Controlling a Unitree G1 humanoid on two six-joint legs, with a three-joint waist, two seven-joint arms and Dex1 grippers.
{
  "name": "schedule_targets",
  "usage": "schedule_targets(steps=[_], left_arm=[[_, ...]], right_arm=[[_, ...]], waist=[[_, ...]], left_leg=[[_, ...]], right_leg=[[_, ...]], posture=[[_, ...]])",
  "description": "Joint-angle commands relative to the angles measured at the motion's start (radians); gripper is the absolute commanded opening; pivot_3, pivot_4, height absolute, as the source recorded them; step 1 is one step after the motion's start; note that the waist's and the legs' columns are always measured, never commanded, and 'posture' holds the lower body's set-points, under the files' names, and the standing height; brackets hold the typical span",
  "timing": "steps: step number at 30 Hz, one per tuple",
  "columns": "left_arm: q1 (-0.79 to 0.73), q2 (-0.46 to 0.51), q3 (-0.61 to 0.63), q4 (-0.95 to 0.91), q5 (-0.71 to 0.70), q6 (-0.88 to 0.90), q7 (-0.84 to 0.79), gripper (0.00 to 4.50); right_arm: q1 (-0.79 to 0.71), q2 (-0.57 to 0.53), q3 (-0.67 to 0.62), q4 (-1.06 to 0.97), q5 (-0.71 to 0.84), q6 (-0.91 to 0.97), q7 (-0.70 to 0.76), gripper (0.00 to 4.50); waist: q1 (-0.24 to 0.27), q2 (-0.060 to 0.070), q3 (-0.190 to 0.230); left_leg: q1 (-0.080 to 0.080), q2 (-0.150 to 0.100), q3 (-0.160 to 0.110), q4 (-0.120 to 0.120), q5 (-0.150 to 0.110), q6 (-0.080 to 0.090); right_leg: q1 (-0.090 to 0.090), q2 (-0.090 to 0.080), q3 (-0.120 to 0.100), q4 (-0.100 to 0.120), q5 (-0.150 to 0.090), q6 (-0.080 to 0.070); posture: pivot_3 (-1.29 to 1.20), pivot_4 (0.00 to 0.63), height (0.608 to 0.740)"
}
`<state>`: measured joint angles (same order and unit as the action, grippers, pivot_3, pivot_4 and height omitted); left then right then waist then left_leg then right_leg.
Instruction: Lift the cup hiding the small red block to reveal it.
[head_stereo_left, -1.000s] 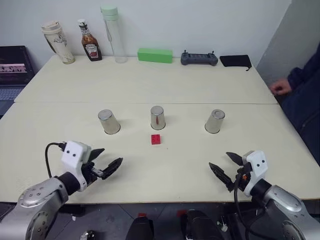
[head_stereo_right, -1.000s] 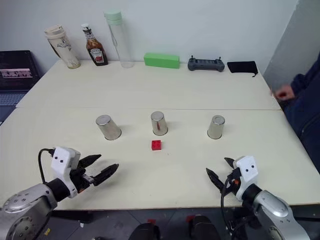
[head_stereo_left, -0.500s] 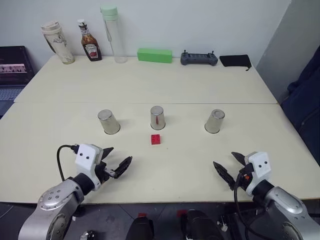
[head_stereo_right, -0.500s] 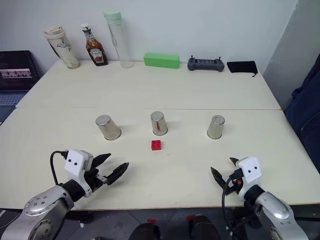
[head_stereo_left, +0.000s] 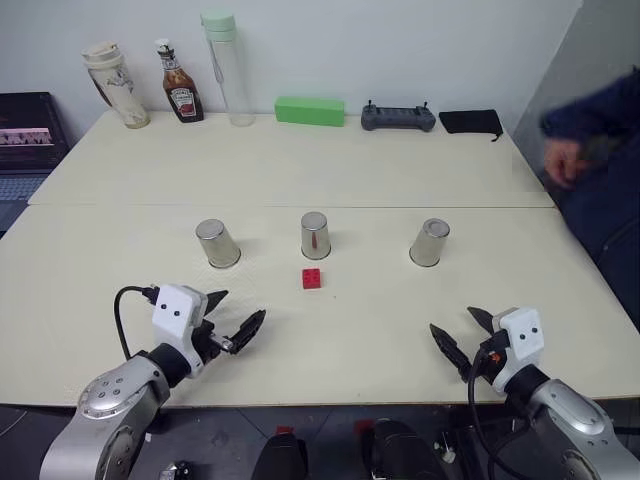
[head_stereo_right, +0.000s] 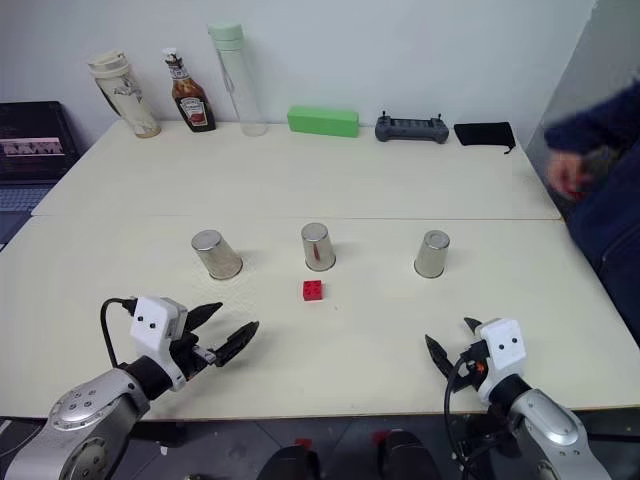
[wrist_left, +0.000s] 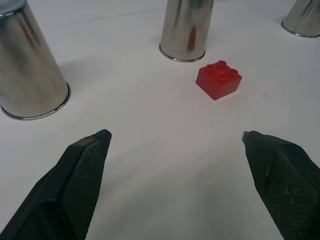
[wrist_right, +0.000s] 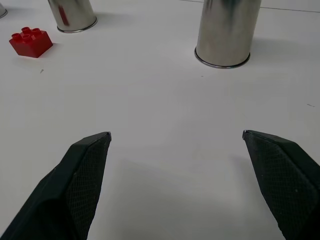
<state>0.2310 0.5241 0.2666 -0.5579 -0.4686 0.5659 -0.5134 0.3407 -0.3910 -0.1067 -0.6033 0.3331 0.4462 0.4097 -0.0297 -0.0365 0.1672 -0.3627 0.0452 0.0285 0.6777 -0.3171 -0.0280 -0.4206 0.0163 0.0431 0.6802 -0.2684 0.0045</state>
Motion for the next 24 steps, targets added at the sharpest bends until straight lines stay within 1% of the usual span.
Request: schedule_targets(steps=[1, 24], left_arm=[[-0.002, 0.006, 0.001, -0.023, -0.002, -0.012, -0.003, 4.50], [-0.007, 0.010, -0.016, 0.002, 0.005, -0.020, -0.017, 4.50]], right_arm=[[0.002, 0.003, -0.018, -0.023, -0.001, -0.026, -0.006, 4.48], [0.001, 0.000, -0.011, -0.032, -0.007, -0.023, -0.022, 4.48]], waist=[[0.000, 0.000, 0.000], [0.000, 0.000, 0.000]], left_leg=[[0.000, 0.000, 0.000, 0.000, 0.000, 0.000], [0.000, 0.000, 0.000, 0.000, 0.000, 0.000]], right_leg=[[0.000, 0.000, 0.000, 0.000, 0.000, 0.000], [0.000, 0.000, 0.000, 0.000, 0.000, 0.000]], posture=[[0.00, 0.150, 0.740], [0.00, 0.150, 0.740]])
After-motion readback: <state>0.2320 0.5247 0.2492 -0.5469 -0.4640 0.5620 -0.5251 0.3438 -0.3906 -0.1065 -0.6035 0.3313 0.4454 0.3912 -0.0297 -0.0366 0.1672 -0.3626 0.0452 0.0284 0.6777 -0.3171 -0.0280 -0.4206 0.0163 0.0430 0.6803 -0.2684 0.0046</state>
